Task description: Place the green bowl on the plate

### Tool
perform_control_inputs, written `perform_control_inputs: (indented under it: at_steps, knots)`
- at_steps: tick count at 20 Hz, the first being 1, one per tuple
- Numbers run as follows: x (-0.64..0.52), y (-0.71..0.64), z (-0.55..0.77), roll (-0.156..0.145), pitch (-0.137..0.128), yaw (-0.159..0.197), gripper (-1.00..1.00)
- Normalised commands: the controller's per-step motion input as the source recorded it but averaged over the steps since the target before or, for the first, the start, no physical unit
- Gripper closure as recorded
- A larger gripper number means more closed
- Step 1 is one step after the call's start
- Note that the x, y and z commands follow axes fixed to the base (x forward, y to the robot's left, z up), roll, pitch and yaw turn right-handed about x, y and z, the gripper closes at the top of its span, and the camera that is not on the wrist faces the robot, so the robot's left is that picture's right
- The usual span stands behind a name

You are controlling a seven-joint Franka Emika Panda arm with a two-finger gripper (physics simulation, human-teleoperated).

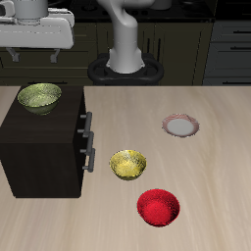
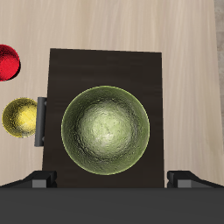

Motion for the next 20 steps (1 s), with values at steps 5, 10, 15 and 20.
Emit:
perform_control_inputs:
  at_steps: [5, 10, 15, 20]
  knots:
    - [0.05, 0.08, -0.15, 0.007, 0.011, -0.027, -1.00]
    - [0.05, 0.05, -0.25, -0.004, 0.021, -0.018, -1.00]
    - [0.01, 0.15, -0.24, 0.020, 0.023, -0.010, -1.00]
    - [-0.03, 0.20, -0.11, 0.030, 0.014, 0.018, -1.00]
